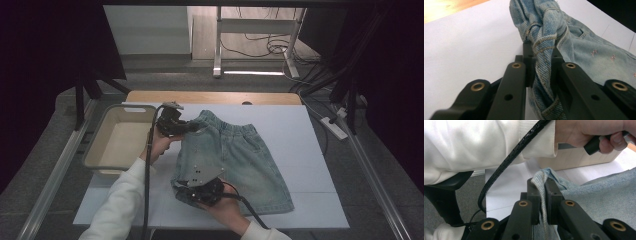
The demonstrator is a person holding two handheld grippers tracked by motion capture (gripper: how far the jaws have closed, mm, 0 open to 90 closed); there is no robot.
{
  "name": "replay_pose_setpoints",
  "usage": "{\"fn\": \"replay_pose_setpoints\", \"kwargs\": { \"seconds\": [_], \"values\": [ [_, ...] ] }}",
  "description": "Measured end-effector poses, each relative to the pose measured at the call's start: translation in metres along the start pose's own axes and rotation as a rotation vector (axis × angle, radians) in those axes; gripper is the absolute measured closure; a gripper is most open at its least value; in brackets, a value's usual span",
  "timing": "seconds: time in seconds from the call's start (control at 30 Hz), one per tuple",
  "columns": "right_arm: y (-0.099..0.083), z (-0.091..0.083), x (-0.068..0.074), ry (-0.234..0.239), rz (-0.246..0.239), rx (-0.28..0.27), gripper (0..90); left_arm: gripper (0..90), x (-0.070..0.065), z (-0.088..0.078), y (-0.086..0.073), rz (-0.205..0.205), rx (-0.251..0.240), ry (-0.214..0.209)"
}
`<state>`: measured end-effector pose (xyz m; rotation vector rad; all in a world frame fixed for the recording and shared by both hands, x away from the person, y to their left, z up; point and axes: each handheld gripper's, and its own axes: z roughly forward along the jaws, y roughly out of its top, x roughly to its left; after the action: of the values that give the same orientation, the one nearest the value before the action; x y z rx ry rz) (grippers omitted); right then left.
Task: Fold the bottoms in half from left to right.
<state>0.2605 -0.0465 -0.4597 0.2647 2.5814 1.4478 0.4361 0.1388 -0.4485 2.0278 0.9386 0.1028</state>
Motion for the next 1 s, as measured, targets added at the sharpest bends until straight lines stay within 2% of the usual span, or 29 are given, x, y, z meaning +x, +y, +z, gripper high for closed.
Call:
{"fn": "replay_pose_setpoints", "kwargs": {
  "seconds": [0.4, 0.7, 1.0],
  "values": [
    [0.004, 0.001, -0.005, -0.028, 0.011, -0.025, 83.9, 80.9, 0.007, -0.001, 0.009, 0.006, -0.013, -0.006],
    [0.003, -0.001, -0.009, -0.047, 0.026, -0.03, 83.9, 80.9, 0.007, 0.003, 0.014, 0.009, -0.018, -0.019],
    [0.008, 0.001, -0.008, -0.035, 0.025, -0.047, 83.9, 80.9, 0.01, -0.005, 0.013, 0.001, -0.028, -0.022]
  ]
}}
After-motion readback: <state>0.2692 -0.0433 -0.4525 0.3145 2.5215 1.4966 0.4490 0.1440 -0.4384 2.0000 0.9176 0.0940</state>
